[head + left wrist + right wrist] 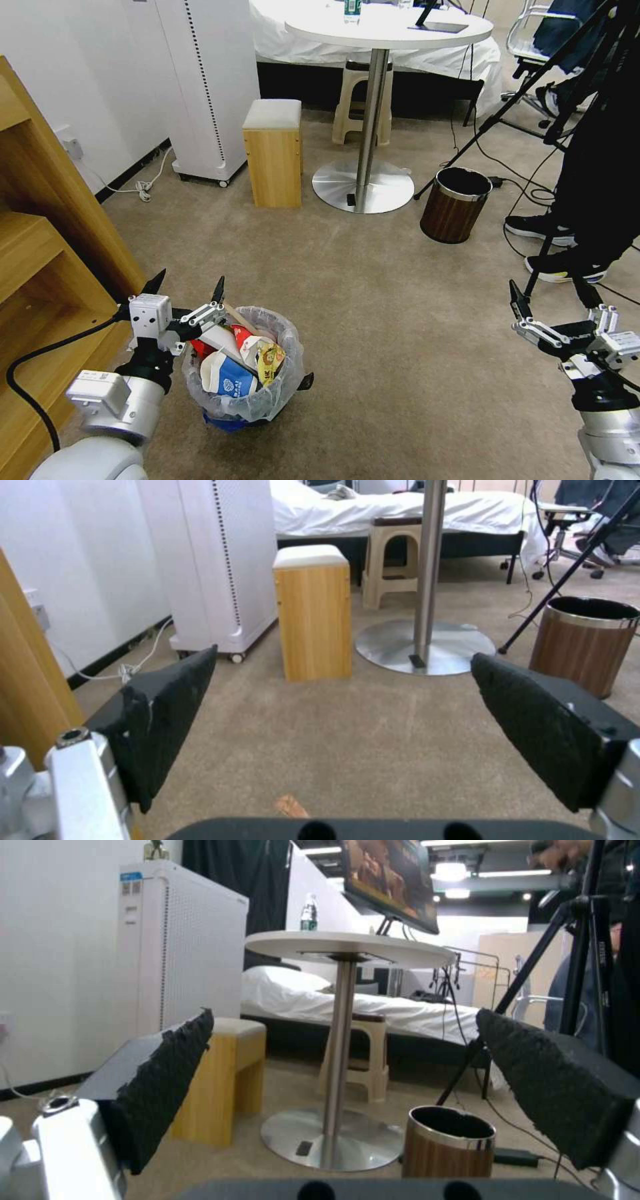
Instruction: Pick up the trash bin and place the garbage on the floor into it.
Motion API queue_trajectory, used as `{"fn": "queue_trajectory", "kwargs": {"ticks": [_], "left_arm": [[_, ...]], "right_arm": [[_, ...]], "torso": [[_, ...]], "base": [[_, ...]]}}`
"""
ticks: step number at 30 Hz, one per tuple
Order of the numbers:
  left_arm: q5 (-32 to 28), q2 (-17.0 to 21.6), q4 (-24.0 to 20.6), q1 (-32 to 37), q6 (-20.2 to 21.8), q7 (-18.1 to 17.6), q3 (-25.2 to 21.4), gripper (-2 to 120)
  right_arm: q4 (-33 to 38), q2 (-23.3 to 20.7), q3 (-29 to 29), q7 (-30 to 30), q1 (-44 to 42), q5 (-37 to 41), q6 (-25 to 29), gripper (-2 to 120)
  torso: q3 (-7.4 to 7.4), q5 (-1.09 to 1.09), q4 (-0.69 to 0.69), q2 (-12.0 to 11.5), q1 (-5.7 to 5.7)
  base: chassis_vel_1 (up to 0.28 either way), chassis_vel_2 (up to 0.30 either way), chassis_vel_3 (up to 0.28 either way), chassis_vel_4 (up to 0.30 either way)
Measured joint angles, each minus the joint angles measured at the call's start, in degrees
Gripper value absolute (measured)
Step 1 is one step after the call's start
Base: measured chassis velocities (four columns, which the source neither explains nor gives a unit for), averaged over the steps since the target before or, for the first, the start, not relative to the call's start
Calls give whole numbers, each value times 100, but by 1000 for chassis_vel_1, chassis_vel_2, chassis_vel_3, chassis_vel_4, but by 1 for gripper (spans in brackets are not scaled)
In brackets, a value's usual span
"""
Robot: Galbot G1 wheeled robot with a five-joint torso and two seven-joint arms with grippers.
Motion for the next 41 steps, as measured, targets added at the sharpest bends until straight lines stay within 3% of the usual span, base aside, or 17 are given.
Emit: {"fn": "queue_trajectory", "kwargs": {"ticks": [41], "left_arm": [[-9, -20, 12, -4, 10, -29, 2, 100]], "right_arm": [[-30, -10, -24, -34, 20, 11, -1, 100]], "torso": [[0, 0, 0, 0, 0]], "base": [[0, 0, 0, 0]]}}
